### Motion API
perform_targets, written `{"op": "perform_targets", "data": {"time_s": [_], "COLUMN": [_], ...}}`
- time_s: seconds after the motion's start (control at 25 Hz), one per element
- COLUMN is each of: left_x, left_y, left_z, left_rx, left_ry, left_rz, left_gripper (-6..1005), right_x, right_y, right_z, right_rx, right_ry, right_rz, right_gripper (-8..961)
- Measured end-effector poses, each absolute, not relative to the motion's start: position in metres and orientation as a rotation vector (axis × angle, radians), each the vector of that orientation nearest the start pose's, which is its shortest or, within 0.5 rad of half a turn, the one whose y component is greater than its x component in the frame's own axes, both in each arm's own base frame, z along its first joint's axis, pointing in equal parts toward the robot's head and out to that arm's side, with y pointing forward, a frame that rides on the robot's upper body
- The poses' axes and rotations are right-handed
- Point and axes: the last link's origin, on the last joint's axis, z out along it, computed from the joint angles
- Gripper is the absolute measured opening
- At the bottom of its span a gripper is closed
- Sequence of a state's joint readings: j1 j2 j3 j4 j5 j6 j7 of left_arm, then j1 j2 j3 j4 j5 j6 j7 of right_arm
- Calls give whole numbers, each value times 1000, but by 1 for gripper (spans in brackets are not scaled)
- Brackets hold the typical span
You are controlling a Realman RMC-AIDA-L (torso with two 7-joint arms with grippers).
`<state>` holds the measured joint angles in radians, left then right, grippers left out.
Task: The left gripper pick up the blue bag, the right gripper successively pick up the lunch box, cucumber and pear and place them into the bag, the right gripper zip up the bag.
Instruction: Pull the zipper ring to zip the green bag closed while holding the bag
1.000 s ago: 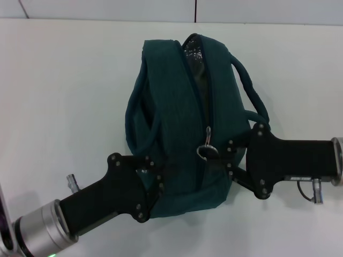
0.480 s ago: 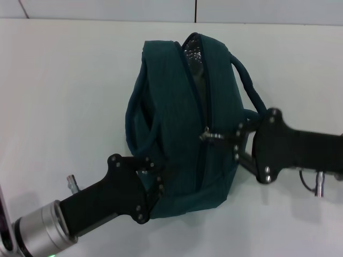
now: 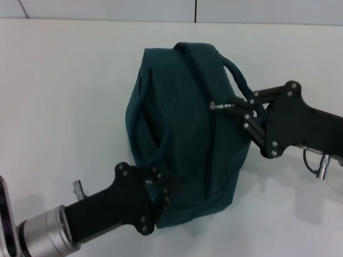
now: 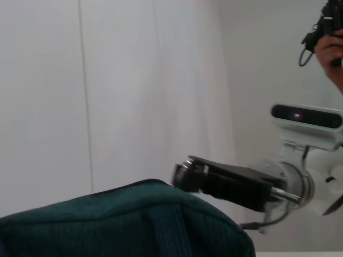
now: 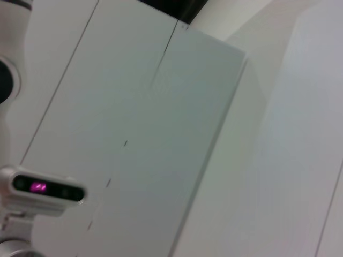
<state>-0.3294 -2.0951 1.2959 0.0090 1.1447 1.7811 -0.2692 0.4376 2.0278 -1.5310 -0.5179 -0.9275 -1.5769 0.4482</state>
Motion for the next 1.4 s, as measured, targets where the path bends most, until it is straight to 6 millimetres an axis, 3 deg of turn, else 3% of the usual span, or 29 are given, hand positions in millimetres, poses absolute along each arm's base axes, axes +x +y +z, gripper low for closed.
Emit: {"op": "perform_targets", "data": {"time_s": [0.4,0.72,0.92,1.24,1.4], "left_x": [-275,-285,-291,-295,-289], "left_y": [188,201,217,212,215], "left_z": [-73,-58,-47,-45,-41], "left_rx": [-2477,-2271,-2175,-2154,-2165], "left_ry": [-28,-129,-287,-294,-361], "left_rz": [-1166,-1134,-1147,-1141,-1239], "left_gripper": [66,66,67,68,195], "right_x": [195,203,202,199,197], "right_y": [295,288,284,285,286], "right_z": [-28,-27,-32,-33,-32], "right_rx": [-2236,-2161,-2144,-2128,-2124], "right_ry": [-514,-523,-539,-547,-551], "right_rz": [1167,1142,1141,1149,1151], "right_gripper": [32,29,25,22,21]}}
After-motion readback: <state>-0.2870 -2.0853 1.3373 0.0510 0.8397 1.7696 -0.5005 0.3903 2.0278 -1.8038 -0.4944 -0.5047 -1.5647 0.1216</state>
